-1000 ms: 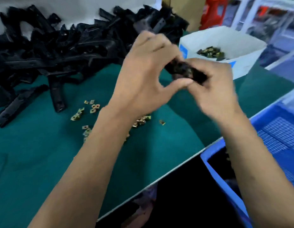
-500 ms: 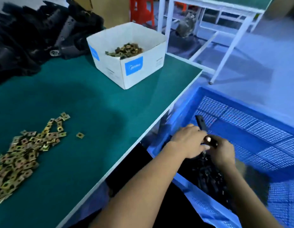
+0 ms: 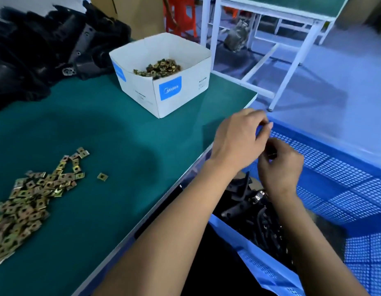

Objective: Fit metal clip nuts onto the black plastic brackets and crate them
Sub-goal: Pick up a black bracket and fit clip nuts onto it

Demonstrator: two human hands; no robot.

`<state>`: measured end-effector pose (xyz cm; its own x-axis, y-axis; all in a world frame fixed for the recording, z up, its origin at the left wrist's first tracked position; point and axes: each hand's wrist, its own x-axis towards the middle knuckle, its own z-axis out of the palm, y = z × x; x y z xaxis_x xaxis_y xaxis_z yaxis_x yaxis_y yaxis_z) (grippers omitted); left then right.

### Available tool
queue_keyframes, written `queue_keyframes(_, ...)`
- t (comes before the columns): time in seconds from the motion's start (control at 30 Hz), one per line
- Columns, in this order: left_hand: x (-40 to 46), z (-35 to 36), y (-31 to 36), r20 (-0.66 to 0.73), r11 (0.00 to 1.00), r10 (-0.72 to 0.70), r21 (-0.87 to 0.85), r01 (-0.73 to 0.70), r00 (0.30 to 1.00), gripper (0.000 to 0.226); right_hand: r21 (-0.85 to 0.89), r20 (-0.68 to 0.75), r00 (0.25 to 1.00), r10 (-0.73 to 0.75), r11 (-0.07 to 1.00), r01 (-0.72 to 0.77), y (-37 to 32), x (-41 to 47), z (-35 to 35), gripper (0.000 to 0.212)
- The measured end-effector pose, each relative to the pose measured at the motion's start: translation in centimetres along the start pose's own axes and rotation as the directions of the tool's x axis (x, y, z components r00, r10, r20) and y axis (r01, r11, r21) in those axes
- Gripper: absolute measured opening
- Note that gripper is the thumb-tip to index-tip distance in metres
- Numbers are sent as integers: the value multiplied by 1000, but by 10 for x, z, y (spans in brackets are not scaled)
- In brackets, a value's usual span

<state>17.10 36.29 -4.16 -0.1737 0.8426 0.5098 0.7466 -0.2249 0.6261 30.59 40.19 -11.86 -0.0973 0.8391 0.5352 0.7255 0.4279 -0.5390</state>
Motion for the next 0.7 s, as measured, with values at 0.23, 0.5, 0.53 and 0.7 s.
queue_keyframes(0.23,-28,-160,-41,-633,998,-57,-13,63,772,21,419,-34,903,-428,814,402,-194,19,14,16)
queue_keyframes(0.5,-194,-336,-118,-865,749,-53,297,593,500,23,613,389,416,-822,568,548,-413,-75,83,9)
queue_keyframes(0.53,-223,-358,-125,-867,669,-16,361,650,497,22,631,419,346,-840,543,554,-435,-94,90,12)
queue_keyframes(0.7,-326,-440,-154,-888,302,-206,341,890,410,34,661,442,131,-887,421,620,-510,-172,116,24)
